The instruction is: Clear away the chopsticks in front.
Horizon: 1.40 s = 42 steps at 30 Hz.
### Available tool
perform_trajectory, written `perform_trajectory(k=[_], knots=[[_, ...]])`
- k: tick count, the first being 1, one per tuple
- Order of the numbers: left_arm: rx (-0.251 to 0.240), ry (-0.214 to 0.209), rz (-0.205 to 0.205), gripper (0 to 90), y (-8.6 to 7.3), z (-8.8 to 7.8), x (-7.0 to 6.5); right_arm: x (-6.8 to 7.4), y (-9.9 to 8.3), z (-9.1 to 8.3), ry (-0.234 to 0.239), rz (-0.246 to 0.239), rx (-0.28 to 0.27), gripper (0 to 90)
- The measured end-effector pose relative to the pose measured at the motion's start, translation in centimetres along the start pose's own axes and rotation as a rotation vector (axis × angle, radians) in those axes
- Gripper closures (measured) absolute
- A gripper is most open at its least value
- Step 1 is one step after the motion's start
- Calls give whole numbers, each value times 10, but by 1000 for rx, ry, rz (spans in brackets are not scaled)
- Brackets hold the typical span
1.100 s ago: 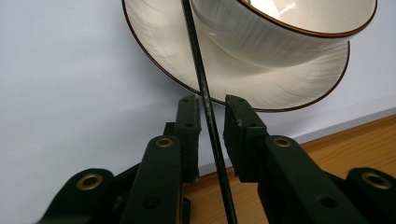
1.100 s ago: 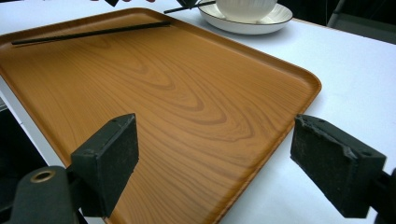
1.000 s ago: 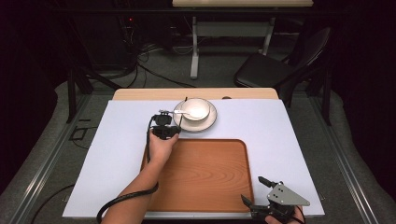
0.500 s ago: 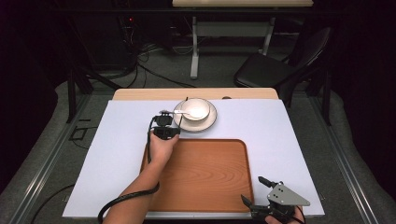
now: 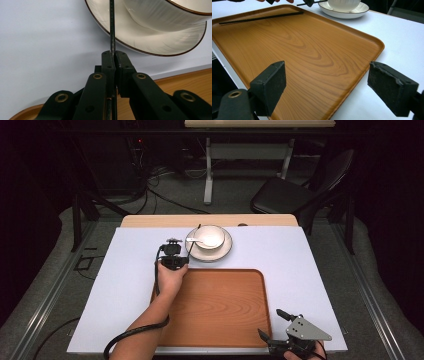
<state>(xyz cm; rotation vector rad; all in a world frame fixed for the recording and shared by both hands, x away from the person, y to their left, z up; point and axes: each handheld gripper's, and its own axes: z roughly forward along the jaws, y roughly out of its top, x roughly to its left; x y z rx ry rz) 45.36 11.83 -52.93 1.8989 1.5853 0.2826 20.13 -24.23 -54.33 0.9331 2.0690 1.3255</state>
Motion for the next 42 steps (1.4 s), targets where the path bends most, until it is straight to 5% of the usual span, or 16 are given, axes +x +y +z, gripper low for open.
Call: perform_trajectory(k=[23, 33, 42], knots=[[-125, 15, -61, 863, -6, -41, 40, 0, 0, 2, 1, 2, 5, 149], [-199, -17, 1, 864, -25, -83, 48, 0, 1, 4, 4, 0, 5, 149], [-229, -49, 99, 864, -64, -129, 48, 1, 1, 4, 2, 0, 4, 149]])
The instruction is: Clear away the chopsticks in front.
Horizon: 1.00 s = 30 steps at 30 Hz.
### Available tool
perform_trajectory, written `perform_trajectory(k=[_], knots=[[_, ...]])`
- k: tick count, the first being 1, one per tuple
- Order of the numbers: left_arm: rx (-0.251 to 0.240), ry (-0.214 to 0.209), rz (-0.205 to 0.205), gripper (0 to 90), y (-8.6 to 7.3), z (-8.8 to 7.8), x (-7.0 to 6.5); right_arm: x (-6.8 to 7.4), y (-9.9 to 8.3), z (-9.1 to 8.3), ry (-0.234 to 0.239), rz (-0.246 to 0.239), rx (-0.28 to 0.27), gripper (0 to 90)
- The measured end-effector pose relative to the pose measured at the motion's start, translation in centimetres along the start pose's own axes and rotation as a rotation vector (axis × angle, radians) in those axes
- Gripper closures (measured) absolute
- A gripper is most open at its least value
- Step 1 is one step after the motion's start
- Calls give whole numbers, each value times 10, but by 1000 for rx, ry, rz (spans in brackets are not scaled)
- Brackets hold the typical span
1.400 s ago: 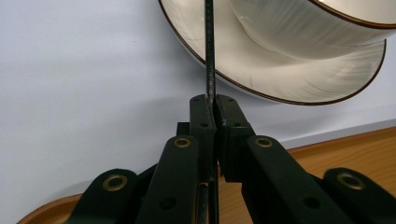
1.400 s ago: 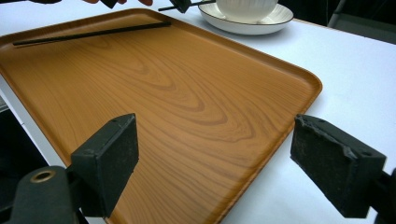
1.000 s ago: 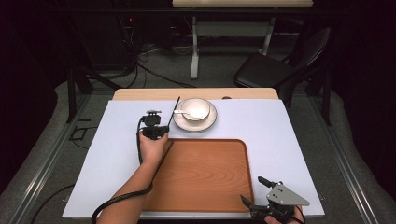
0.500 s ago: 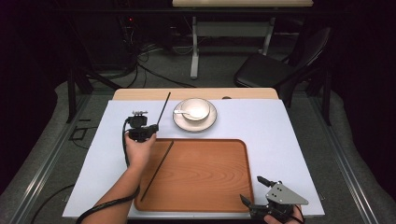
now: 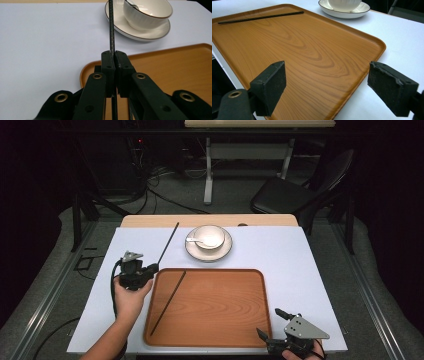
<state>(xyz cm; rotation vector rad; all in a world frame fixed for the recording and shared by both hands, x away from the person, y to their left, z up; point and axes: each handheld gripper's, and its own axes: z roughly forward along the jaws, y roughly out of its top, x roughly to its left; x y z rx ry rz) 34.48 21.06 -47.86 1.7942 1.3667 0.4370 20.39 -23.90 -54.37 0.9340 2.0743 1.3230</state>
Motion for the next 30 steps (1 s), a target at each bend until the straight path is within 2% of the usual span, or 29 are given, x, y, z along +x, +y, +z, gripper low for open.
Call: perform_trajectory(k=[5, 14, 17, 21, 24, 28, 30], knots=[[-13, -26, 6, 864, -22, -25, -1, 1, 0, 0, -2, -2, 1, 149], [-4, -62, -27, 864, -66, -48, -5, 2, 0, 1, -4, -4, 5, 149], [26, -61, -20, 864, -80, -51, -7, 2, 0, 1, -6, -2, 6, 149], [42, -63, -21, 864, -90, -53, -9, 2, 0, 1, -5, -4, 5, 149], [59, -58, -6, 864, -100, -50, -13, 2, 0, 1, -6, -2, 6, 149], [72, -55, -11, 864, -107, -45, -14, 3, 0, 1, -5, -4, 6, 149], [95, -37, 14, 864, -110, -42, -17, 3, 1, 1, -4, -8, 4, 149]])
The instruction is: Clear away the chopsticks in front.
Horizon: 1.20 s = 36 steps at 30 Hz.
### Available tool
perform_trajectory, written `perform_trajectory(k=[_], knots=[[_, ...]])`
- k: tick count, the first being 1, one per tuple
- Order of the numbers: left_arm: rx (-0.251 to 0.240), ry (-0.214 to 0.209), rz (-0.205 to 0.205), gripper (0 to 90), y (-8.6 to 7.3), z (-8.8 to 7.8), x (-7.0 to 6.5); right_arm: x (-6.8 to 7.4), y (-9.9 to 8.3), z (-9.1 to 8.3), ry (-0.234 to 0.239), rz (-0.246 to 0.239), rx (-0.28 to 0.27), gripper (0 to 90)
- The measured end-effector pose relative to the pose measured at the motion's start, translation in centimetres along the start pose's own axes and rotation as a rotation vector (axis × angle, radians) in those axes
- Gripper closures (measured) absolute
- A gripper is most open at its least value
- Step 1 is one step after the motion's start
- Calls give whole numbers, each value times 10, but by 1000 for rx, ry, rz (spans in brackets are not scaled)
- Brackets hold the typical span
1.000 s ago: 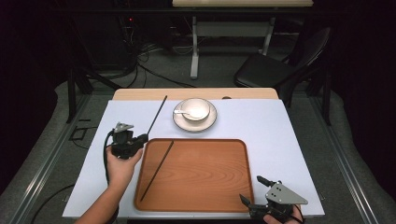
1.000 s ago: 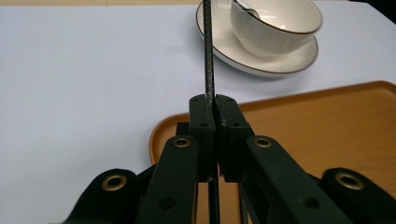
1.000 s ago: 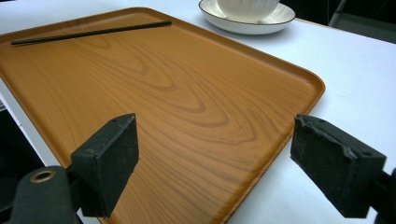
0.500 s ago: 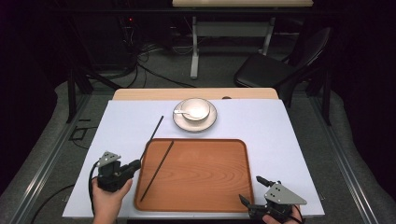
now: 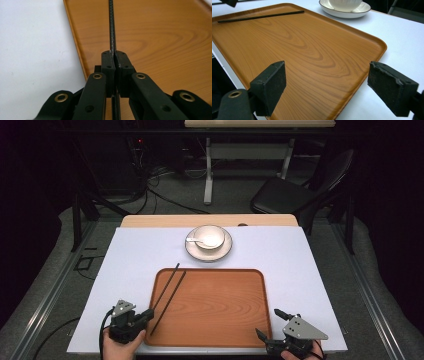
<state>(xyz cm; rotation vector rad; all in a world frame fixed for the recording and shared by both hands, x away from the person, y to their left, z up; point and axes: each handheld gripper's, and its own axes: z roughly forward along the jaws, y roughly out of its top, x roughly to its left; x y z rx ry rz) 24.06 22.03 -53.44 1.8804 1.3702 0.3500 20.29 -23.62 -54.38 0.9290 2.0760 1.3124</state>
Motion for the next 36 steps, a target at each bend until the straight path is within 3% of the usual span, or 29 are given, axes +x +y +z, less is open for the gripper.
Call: perform_trajectory(k=[4, 13, 36], knots=[[48, 3, 9, 863, -3, 8, -3, -1, 0, -1, -1, 2, -2, 149], [89, 9, -5, 863, -5, 14, 1, -1, 0, -1, 2, 0, 1, 149], [100, 10, -29, 850, -5, 20, 3, -1, 0, -1, 3, -1, -1, 149]])
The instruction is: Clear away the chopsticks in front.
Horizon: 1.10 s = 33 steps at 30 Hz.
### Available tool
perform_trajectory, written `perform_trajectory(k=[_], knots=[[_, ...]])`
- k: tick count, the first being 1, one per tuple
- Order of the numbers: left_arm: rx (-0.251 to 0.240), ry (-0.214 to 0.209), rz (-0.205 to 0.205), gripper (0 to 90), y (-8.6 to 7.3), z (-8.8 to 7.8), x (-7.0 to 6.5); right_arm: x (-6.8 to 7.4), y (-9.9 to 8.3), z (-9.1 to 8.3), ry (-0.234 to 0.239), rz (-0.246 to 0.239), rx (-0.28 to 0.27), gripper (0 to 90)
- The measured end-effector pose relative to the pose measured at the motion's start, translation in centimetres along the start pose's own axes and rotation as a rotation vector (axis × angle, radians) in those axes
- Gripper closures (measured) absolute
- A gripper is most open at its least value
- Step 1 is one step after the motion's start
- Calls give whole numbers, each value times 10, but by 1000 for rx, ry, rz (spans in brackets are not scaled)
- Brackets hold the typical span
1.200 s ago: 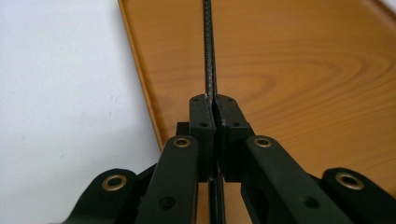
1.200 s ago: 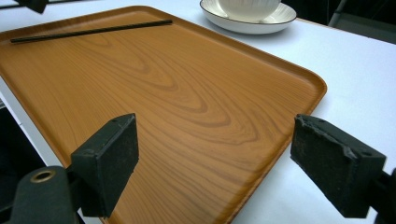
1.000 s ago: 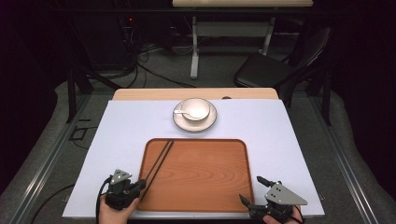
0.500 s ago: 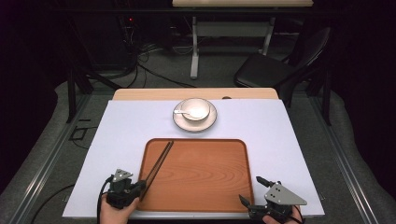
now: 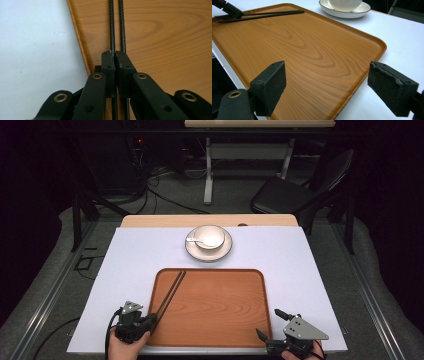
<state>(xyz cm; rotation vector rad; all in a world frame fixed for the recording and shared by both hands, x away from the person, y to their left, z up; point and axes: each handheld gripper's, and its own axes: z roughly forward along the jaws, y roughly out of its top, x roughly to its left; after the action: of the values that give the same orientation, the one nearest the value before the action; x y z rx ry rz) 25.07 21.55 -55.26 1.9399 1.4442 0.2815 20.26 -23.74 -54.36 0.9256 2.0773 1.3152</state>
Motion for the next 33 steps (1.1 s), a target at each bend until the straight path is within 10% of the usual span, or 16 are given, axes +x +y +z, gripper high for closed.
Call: perform_trajectory(k=[23, 33], knots=[[-133, -23, -21, 514, 12, -16, 9, 0, 0, 1, -5, 4, 7, 149], [-223, 42, 54, 460, 46, -32, 16, -1, -1, 0, -11, 7, 4, 149]])
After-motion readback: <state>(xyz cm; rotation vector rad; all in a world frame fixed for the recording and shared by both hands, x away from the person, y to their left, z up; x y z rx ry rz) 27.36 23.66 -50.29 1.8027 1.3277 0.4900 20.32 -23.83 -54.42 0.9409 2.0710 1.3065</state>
